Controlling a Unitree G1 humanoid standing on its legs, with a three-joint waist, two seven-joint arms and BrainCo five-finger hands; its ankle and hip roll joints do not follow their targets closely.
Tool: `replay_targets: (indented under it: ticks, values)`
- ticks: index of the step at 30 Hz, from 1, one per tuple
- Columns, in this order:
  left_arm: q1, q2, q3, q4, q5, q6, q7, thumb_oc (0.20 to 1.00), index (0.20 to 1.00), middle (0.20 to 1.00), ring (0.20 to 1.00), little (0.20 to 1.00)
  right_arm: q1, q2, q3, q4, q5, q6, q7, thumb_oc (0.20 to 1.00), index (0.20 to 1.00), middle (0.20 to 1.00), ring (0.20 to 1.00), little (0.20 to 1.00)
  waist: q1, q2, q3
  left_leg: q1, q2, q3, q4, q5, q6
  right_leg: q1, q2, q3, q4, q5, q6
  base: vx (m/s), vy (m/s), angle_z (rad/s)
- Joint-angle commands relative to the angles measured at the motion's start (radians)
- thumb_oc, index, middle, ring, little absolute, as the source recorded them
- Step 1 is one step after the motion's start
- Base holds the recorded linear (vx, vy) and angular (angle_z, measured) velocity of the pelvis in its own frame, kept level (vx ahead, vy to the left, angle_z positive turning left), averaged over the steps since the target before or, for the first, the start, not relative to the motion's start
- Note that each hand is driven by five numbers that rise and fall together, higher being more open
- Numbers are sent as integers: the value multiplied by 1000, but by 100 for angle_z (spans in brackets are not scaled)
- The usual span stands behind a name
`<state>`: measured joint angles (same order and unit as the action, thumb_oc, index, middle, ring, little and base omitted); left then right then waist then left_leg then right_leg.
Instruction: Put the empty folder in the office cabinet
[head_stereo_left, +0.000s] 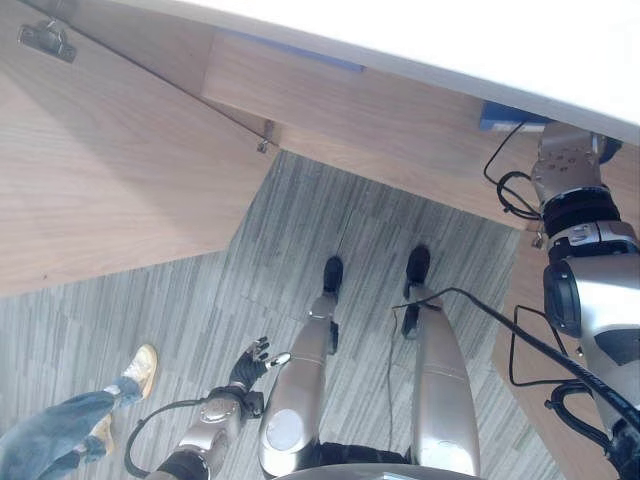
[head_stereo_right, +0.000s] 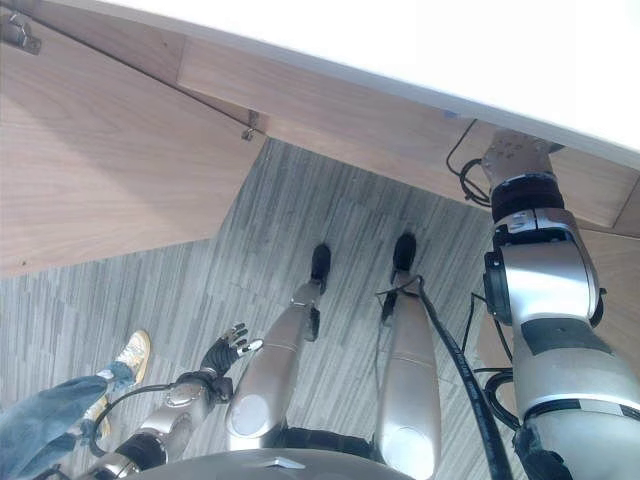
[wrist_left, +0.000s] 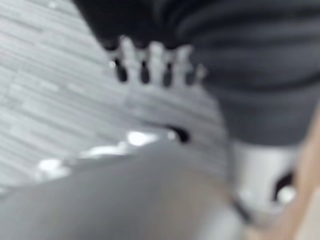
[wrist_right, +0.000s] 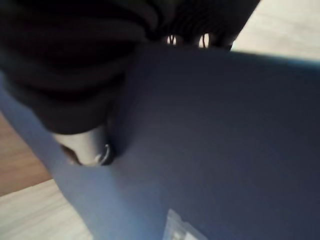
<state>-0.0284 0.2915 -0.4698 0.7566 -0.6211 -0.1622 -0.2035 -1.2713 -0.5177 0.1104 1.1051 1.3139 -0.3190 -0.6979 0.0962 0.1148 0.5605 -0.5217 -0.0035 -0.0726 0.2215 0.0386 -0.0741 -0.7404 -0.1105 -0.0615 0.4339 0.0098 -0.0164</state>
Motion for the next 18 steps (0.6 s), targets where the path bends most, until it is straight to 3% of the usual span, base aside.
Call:
replay_targets:
  ticks: [1, 2, 3, 4, 10, 12, 18]
  values:
    - [108, 24, -37, -26, -29, -4, -25, 1000, 1000, 1000, 1000, 1000, -86, -101, 80, -7, -95, 12, 59, 200, 200, 200, 200, 200, 12, 77, -41, -49, -7, 38, 199, -167, 47, 29, 17, 2, -12, -117, 0, -1, -18, -4]
    - [109, 26, -37, -28, -28, -2, -25, 1000, 1000, 1000, 1000, 1000, -87, -99, 80, -8, -83, 25, 62, 200, 200, 200, 200, 200, 13, 77, -41, -55, -7, 40, 206, -169, 47, 29, 17, 2, -11, -119, 0, -6, -18, -6]
    - [111, 28, -36, -30, -28, -2, -26, 1000, 1000, 1000, 1000, 1000, -89, -98, 83, -9, -67, 41, 57, 435, 435, 435, 435, 435, 13, 77, -41, -63, -7, 42, 213, -167, 46, 28, 18, 2, -13, -119, -1, -8, -9, -7]
    - [114, 29, -34, -31, -30, -5, -27, 1000, 1000, 1000, 1000, 1000, -89, -97, 88, -8, -31, 61, 67, 1000, 1000, 1000, 1000, 1000, 14, 77, -41, -73, -7, 44, 219, -167, 46, 26, 19, 3, -15, -120, -2, -15, -6, -6]
    - [124, 46, -23, -45, -27, -11, -27, 1000, 1000, 1000, 1000, 1000, -88, -84, 113, 2, -5, 157, 103, 1000, 1000, 1000, 1000, 1000, 18, 70, -41, -120, -1, 58, 266, -169, 43, 27, 22, 3, -23, -120, -3, -30, -27, -5]
    - [126, 52, -17, -47, -25, -10, -30, 1000, 1000, 1000, 1000, 1000, -85, -82, 120, 5, -41, 227, 153, 1000, 1000, 1000, 1000, 1000, 20, 67, -41, -124, 1, 64, 275, -170, 44, 33, 21, 1, -29, -118, -2, 0, 0, 0]
    - [124, 70, -16, -56, -19, 1, -19, 1000, 1000, 1000, 1000, 1000, -82, -68, 145, 2, -116, 287, 220, 1000, 1000, 1000, 1000, 1000, 22, 57, -41, -136, 5, 73, 306, -179, 44, 43, 17, -4, -36, -111, 1, -14, -17, -5]
